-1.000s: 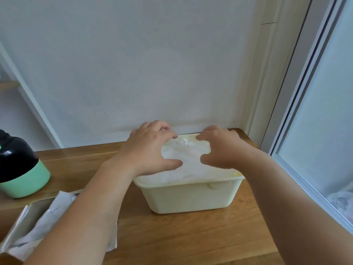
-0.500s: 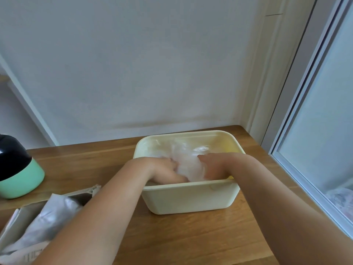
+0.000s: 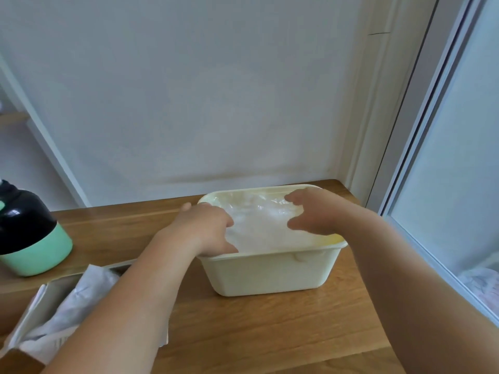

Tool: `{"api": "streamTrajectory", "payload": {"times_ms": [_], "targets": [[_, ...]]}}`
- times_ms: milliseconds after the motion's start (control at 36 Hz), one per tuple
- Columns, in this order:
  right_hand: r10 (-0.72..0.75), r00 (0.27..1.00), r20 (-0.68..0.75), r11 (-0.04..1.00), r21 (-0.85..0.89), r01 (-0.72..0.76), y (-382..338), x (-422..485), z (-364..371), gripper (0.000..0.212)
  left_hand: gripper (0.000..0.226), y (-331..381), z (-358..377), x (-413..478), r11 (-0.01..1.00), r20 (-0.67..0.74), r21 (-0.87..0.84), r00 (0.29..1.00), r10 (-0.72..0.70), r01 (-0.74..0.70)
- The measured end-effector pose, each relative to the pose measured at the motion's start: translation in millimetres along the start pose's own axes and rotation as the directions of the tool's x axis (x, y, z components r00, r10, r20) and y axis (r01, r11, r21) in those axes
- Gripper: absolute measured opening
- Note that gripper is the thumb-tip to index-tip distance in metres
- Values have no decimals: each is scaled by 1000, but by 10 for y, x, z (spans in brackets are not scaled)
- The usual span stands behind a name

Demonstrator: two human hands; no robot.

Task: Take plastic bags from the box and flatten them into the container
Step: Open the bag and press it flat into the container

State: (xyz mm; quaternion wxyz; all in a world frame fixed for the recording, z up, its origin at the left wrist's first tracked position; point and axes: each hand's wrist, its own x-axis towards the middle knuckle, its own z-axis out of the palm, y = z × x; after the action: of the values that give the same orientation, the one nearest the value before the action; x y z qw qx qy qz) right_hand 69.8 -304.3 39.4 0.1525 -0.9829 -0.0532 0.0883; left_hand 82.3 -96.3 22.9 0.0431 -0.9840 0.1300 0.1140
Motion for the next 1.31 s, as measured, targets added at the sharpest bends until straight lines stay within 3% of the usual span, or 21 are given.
{"api": "streamTrajectory", "payload": {"times_ms": [83,139,222,361,528,667,778,861,945,1111,1222,1306], "targets": [[9,992,124,1000,-25,-6,-64,36,141,60,45,119,-51,11,999,148,-17,989,-29,32],[22,989,144,999,-49,-15,-80,41,202,56,47,146,-68,13,998,155,-42,987,-35,42],[3,1000,-30,1000,-29,-3,-95,-35,98,50,59,66,-87,-115,981,-20,-193,999,-25,21],[-27,956,-291,983,166,79,-253,-279,-22,46,40,-142,-79,-432,831,-343,-540,937,-68,-137],[-133,851,-508,876,341,341,-788,-510,237,31,24,-436,-44,-900,773,-470,-603,871,-144,-198],[-247,866,-436,756,472,453,-1289,-578,689,24,23,-814,232,-1306,818,-450,-571,859,-243,-68],[-246,906,-344,746,530,404,-1548,-470,1033,30,34,-1047,510,-1422,871,-276,-472,916,-290,134],[-270,925,-269,769,517,375,-1681,-379,1261,37,39,-1127,650,-1413,881,-184,-440,943,-279,174],[-280,942,-187,792,510,337,-1732,-316,1414,40,39,-1145,674,-1394,887,-198,-430,941,-276,169],[-243,945,-218,759,564,325,-1764,-287,1557,38,21,-1134,708,-1385,930,-179,-325,955,-238,171],[-240,950,-201,749,584,313,-1759,-300,1576,38,23,-1141,794,-1384,948,-310,-272,918,-248,165],[-233,952,-200,746,591,307,-1745,-298,1584,38,21,-1162,857,-1381,926,-396,-352,874,-281,138]]}}
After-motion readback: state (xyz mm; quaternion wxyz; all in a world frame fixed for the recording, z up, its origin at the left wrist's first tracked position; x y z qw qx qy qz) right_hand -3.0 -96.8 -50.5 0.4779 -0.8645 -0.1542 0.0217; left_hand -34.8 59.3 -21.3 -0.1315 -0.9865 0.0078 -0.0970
